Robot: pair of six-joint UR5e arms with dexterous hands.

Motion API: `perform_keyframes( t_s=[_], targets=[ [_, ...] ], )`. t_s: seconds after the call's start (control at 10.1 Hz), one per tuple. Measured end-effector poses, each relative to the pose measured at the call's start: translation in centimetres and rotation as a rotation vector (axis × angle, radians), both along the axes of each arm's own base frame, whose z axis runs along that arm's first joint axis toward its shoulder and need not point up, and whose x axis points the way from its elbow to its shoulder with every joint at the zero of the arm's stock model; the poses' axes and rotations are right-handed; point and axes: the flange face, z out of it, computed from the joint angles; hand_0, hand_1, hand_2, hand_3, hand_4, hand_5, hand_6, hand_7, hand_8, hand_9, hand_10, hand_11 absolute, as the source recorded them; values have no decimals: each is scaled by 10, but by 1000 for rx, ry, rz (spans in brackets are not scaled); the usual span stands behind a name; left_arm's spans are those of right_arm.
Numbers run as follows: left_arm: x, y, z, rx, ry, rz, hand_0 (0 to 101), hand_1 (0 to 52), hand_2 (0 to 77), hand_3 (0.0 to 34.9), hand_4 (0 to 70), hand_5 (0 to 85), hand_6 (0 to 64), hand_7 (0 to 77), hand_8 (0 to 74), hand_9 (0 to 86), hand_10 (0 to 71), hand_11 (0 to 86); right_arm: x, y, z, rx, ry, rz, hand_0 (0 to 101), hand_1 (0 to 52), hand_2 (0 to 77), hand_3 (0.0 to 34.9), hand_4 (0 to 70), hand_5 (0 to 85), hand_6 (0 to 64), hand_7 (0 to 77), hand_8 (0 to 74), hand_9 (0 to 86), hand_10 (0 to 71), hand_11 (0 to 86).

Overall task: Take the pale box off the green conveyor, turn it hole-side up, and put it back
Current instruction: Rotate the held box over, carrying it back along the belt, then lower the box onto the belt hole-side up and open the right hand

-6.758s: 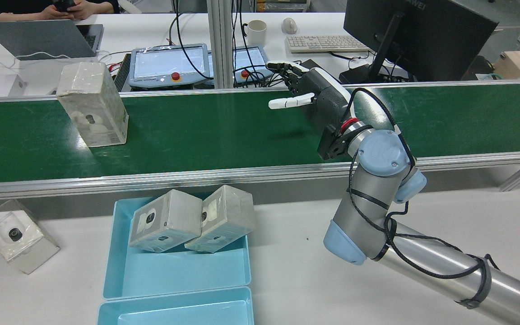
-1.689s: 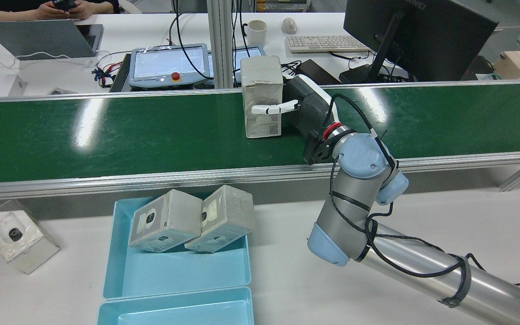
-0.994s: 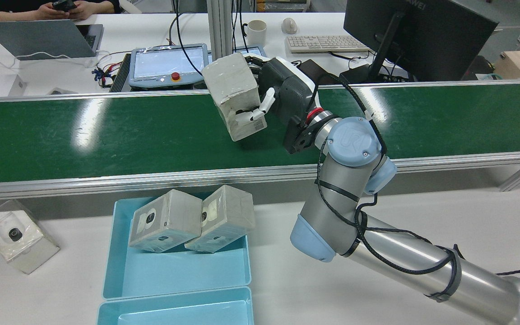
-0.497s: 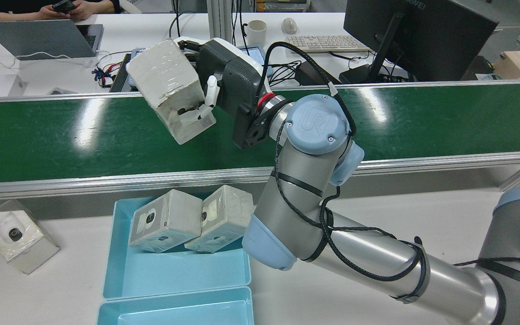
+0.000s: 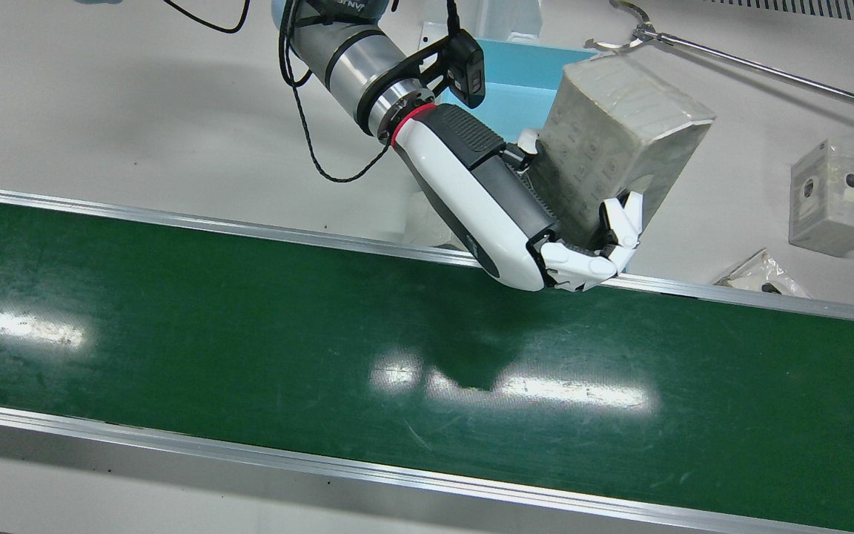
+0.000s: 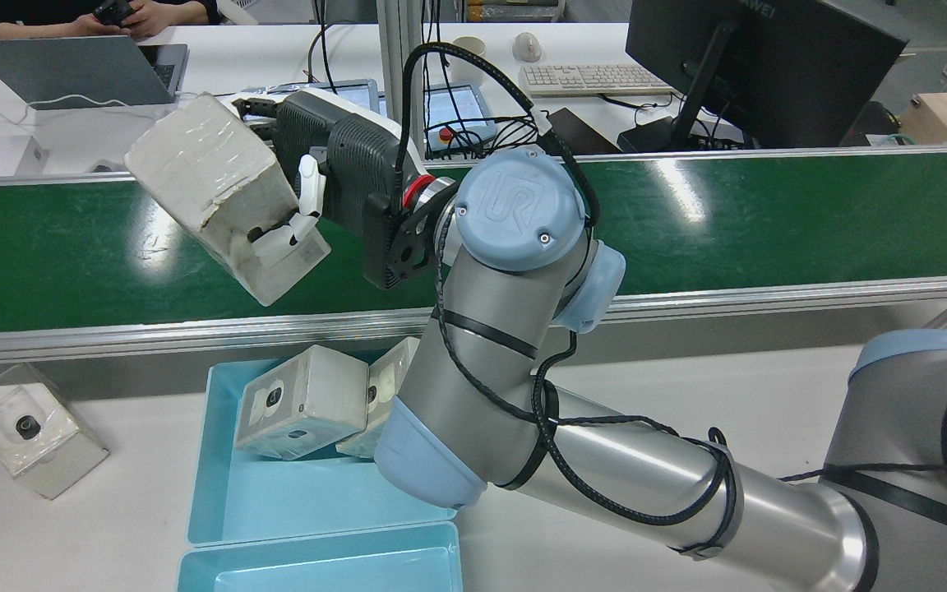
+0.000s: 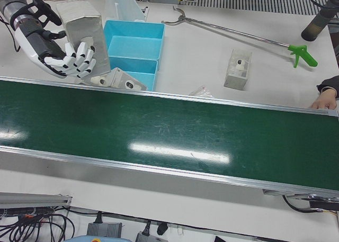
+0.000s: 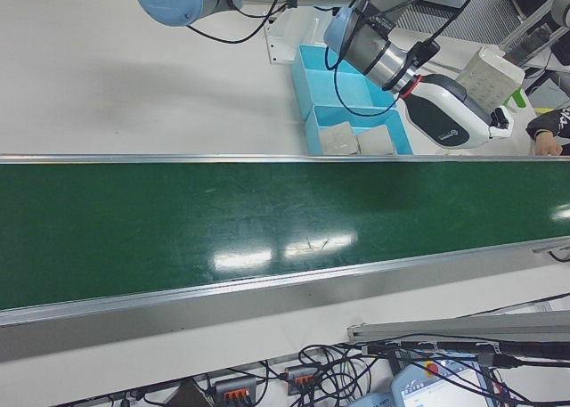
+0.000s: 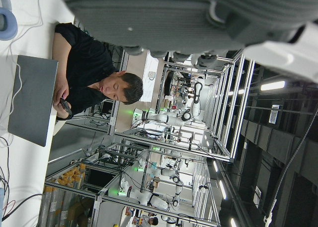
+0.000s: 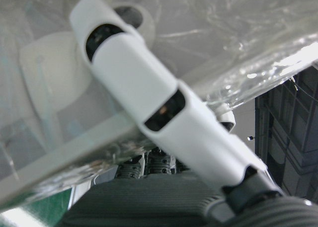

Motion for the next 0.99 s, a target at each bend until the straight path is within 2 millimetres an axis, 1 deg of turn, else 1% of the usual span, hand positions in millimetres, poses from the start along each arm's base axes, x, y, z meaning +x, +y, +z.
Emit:
perform_keyframes(
  t_s=[0.2,0.3,0.4,0.5,0.6,0.7,0.8,0.89,0.99],
  targets=[
    [0,0,0,0,0,0,0,0,11,0,0,11,5,0,5,0,0,5,-13,4,2,-14,3,-58,605,11,382,0,316,687,518,365,545,415,311,485],
    [0,0,0,0,0,0,0,0,5,0,0,11,5,0,5,5,5,5,-22,10,3,-18,-7,-69,630,11,382,0,316,693,491,387,409,524,316,485],
    [0,0,0,0,0,0,0,0,11,0,0,11,5,0,5,5,5,5,-32,21,3,-23,-33,-66,630,11,382,0,316,693,491,387,409,524,316,485],
    [0,0,0,0,0,0,0,0,5,0,0,11,5,5,5,5,5,5,-39,35,3,-28,-67,-58,547,22,382,0,267,709,425,420,327,507,273,464],
    [0,0,0,0,0,0,0,0,5,0,0,11,5,0,5,0,5,5,-40,46,6,-30,-89,-53,574,71,376,0,191,687,305,409,207,409,158,382],
    [0,0,0,0,0,0,0,0,5,0,0,11,5,0,5,0,5,5,-39,55,11,-31,-103,-51,574,71,376,0,191,687,305,409,98,333,27,305],
    [0,0,0,0,0,0,0,0,5,0,0,11,5,0,5,5,5,5,-35,61,17,-30,-112,-50,600,82,376,19,180,616,224,338,0,202,0,169],
    [0,0,0,0,0,0,0,0,11,0,0,11,5,5,5,0,5,5,-30,65,23,-30,-116,-50,584,115,387,46,169,556,131,240,55,65,0,16],
    [0,0,0,0,0,0,0,0,11,0,0,11,5,5,5,0,5,5,-27,68,30,-30,-117,-50,797,480,545,90,202,447,98,158,11,38,0,5]
  ],
)
